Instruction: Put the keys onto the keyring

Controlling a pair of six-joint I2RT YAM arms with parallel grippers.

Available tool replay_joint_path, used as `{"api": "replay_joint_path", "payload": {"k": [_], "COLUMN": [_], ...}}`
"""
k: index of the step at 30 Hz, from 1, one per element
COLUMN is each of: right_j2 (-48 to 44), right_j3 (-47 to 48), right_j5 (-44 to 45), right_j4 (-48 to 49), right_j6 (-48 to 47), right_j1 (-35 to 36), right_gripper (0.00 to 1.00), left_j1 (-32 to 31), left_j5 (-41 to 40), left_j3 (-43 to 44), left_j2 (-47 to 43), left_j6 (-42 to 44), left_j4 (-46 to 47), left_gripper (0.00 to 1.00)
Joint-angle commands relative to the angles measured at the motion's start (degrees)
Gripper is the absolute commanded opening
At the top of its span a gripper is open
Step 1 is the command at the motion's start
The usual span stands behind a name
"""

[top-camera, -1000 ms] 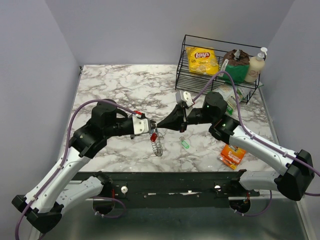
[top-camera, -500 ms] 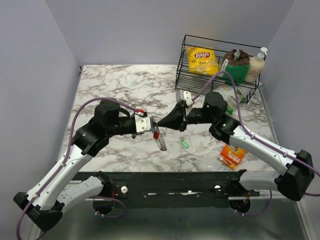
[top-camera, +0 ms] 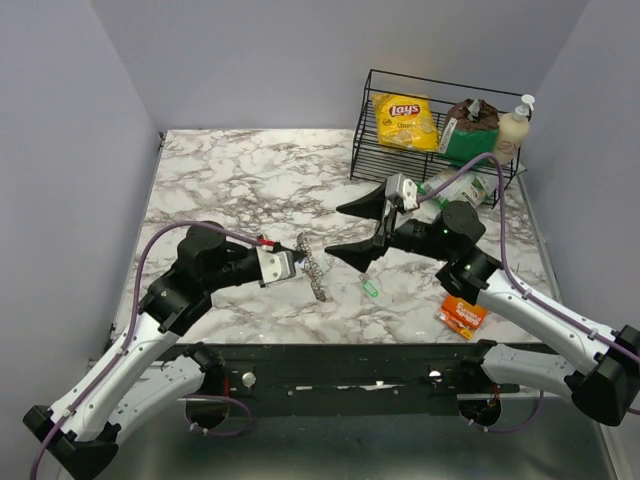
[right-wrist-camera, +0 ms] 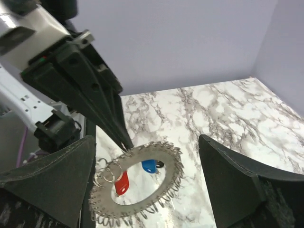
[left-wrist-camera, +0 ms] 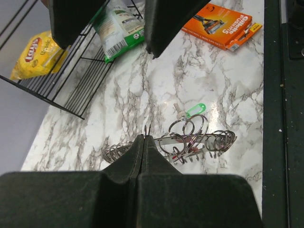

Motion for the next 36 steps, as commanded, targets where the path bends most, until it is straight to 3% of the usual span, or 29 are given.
{"api": "replay_joint_path", "payload": {"k": [1, 8, 15, 20, 29, 35, 36], "right_j2": [0.3, 2.5, 9.5, 15.2, 24.2, 25.5, 25.7], "right_j3": [-1.6, -1.9, 1.3, 1.3, 3.2, 2.4, 2.4], "right_j5": [3.6, 7.5, 22.0, 25.5, 26.6, 27.3, 27.3], "right_j4": [1.7, -4.2, -23.3, -29.6, -40.2, -41.1, -41.1], "right_j6": [4.0, 9.3, 12.1, 13.5, 14.7, 15.4, 15.5], "right_j1": [-2.8, -7.8, -10.1, -10.1, -10.0, -7.9, -7.5], "right_gripper": [0.98, 1.00, 1.00, 0.99, 0.86, 0.70, 0.62], "left_j1": [-0.3, -0.2, -0.2, -0.3, -0.2, -0.2, -0.2], "left_j5": [-0.6, -2.7, -5.9, -8.3, -11.1, -11.4, -11.3], "left_j3": [-1.5, -1.4, -1.7, -2.3, -3.3, -3.4, -3.4], "left_j2": [-4.2, -4.7, -4.6, -4.7, -3.6, -2.6, -2.5], "left_j6": [2.1, 2.3, 1.4, 1.5, -1.2, -1.9, -1.9], "left_j4": [7.2, 6.9, 7.0, 6.6, 8.5, 8.5, 8.7], "left_gripper": [0.00, 0.00, 0.00, 0.00, 0.00, 0.00, 0.00]}}
